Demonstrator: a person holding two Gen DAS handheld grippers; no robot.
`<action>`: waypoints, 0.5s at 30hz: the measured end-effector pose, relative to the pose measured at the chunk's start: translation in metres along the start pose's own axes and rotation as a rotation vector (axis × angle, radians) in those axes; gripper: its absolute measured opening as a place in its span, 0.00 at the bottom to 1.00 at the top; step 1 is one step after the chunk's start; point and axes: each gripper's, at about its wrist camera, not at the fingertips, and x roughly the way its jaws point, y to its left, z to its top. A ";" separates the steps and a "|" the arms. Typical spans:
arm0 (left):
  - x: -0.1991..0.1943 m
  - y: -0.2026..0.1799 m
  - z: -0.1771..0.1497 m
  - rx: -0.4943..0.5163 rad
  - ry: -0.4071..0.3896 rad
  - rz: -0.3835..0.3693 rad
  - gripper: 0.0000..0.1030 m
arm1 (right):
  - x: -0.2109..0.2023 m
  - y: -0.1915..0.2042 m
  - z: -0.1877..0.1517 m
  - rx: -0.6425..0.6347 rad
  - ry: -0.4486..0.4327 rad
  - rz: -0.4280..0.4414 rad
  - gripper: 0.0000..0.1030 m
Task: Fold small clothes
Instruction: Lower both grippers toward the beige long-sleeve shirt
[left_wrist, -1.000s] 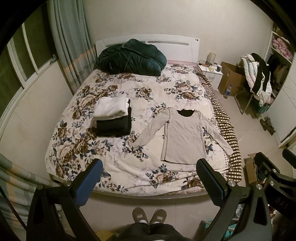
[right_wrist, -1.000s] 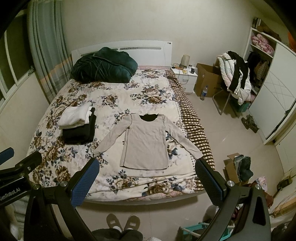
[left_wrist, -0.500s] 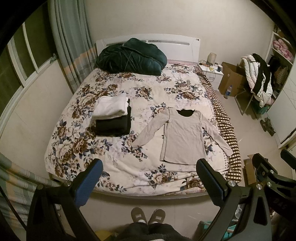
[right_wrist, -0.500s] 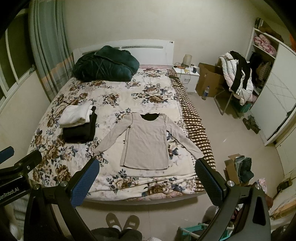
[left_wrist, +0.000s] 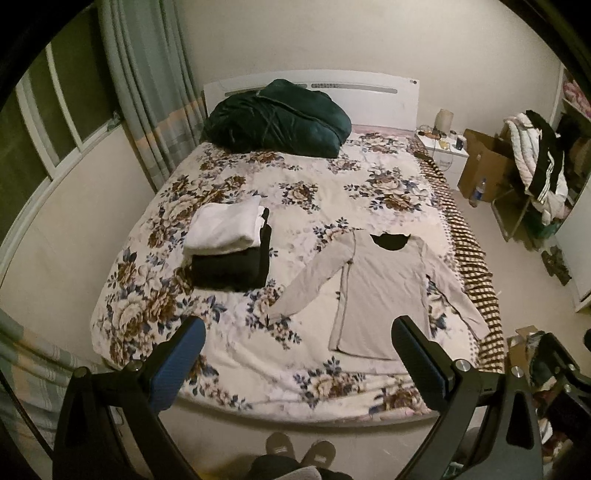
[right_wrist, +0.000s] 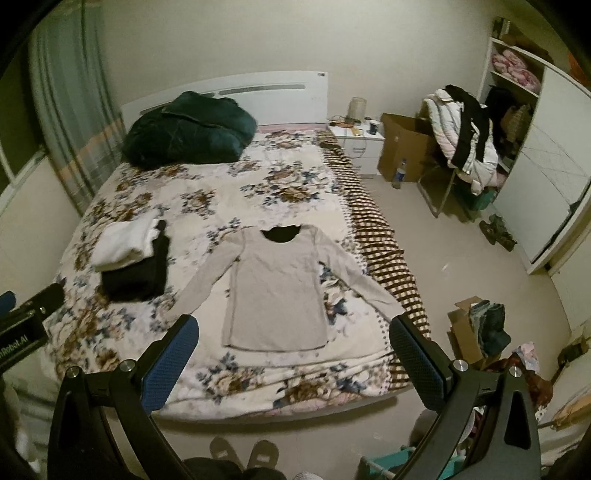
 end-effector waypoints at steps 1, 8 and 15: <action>0.012 -0.002 0.000 0.006 0.001 0.003 1.00 | 0.011 -0.002 0.003 0.006 0.003 -0.009 1.00; 0.112 -0.033 0.027 0.028 0.055 -0.005 1.00 | 0.132 -0.018 0.033 0.056 0.032 -0.064 1.00; 0.244 -0.076 0.053 0.071 0.151 -0.024 1.00 | 0.297 -0.043 0.067 0.180 0.133 -0.096 1.00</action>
